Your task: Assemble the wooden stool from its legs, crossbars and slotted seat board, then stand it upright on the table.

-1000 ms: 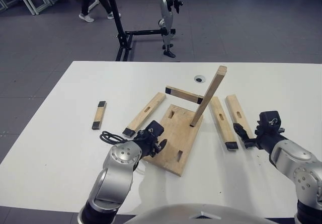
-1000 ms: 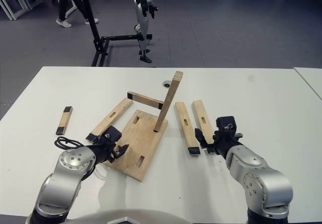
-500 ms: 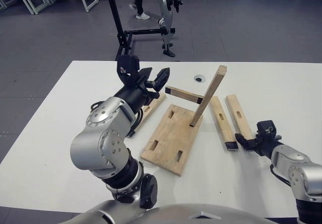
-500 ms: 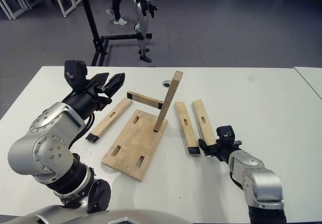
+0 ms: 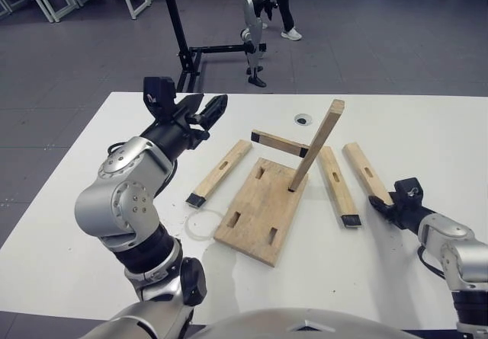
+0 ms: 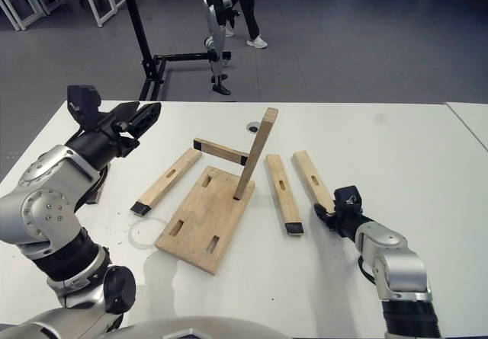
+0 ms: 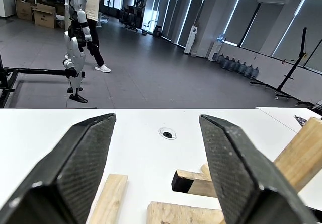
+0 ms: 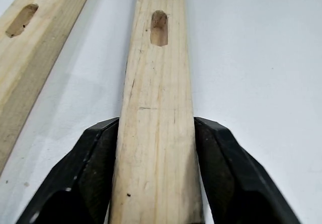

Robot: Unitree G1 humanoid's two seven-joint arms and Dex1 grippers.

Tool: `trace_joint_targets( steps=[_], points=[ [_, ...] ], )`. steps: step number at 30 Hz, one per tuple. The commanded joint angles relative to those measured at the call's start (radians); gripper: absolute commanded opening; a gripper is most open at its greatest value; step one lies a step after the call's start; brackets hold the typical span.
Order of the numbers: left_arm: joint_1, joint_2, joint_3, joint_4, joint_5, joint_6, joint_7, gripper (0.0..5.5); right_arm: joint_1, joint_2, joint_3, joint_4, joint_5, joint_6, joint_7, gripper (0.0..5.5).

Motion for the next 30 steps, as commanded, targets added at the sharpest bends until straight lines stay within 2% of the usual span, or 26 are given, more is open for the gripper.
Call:
trace_joint_targets(
  steps=[1,5,9,11,12,14,16,21,26,30],
  points=[
    [0.013,0.063,0.014,0.071,-0.041,-0.068,0.004,3.07,-0.046,-0.011,-0.032,0.059,-0.013,-0.002,0.003,2.06],
    [0.012,0.143,0.028,0.182,-0.071,-0.154,0.001,3.07,-0.136,-0.001,-0.063,0.054,0.021,0.02,0.018,2.06],
    [-0.023,0.215,0.03,0.254,-0.167,-0.186,-0.062,3.07,-0.408,-0.003,-0.241,0.1,0.136,0.046,-0.037,2.06],
    [-0.056,0.258,0.072,0.299,-0.322,-0.121,-0.17,3.07,-0.569,-0.003,-0.332,0.1,0.251,0.087,-0.047,2.06],
    [-0.083,0.287,0.094,0.343,-0.417,-0.082,-0.243,3.07,-0.638,0.026,-0.376,0.069,0.382,0.151,-0.039,2.06],
    [-0.132,0.329,0.118,0.441,-0.551,-0.033,-0.338,3.07,-0.729,0.081,-0.409,0.015,0.578,0.249,-0.045,2.06],
    [-0.179,0.356,0.1,0.528,-0.617,-0.012,-0.388,3.07,-0.828,0.161,-0.402,-0.02,0.781,0.318,-0.107,2.06],
    [-0.201,0.35,0.016,0.522,-0.732,0.011,-0.407,4.0,-0.888,0.279,-0.286,-0.107,1.159,0.393,-0.255,2.06],
    [-0.223,0.354,-0.086,0.593,-0.809,0.037,-0.482,4.06,-0.793,0.27,-0.15,-0.147,1.201,0.404,-0.274,2.06],
    [-0.26,0.382,-0.071,0.66,-0.905,0.077,-0.523,4.06,-0.8,0.252,-0.07,-0.159,1.202,0.404,-0.232,2.06]
  ],
)
